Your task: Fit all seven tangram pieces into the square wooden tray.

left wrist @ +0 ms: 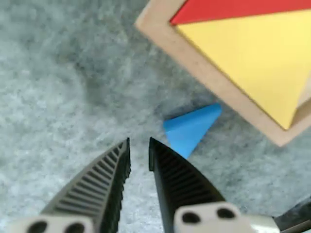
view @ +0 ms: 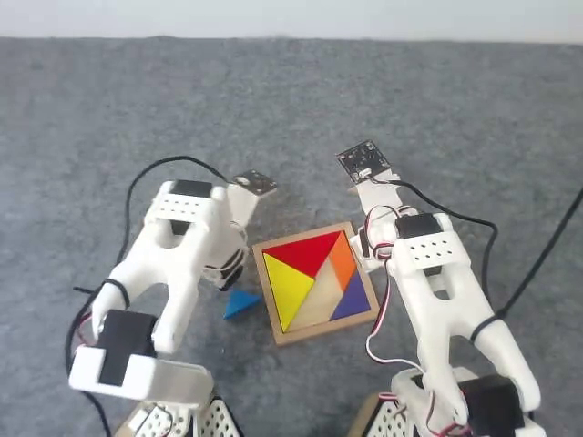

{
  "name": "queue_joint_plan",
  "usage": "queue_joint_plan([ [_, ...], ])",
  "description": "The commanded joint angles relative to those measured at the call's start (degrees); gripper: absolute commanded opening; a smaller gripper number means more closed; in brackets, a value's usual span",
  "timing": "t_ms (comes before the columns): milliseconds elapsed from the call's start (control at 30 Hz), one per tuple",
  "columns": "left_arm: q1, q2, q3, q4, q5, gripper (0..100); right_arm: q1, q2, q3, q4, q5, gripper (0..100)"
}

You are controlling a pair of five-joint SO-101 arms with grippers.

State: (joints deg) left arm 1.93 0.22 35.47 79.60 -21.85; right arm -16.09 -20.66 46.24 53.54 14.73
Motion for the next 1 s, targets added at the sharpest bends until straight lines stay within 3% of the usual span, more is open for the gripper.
queue_joint_plan([
  [0,5.45,-2.20,-0.13,0.35,-0.09,10,0.84,-0.75,-0.26,-0.48,0.70,0.7],
  [167,8.44,-14.77,2.68,2.73,-1.05,21,0.84,-0.75,-0.26,-0.48,0.70,0.7],
  [333,8.26,-22.24,8.13,2.90,-10.02,24,0.84,-0.75,-0.26,-0.48,0.70,0.7],
  [433,8.26,-19.16,11.56,-0.53,-14.51,24,0.84,-0.75,-0.26,-0.40,0.70,0.7],
  [633,8.09,-6.15,12.44,-13.10,-15.12,24,0.84,-0.75,-0.26,-0.40,0.70,0.7],
  [967,5.80,2.02,4.44,-10.11,-15.30,23,0.84,-0.75,-0.26,-0.40,0.70,0.7],
])
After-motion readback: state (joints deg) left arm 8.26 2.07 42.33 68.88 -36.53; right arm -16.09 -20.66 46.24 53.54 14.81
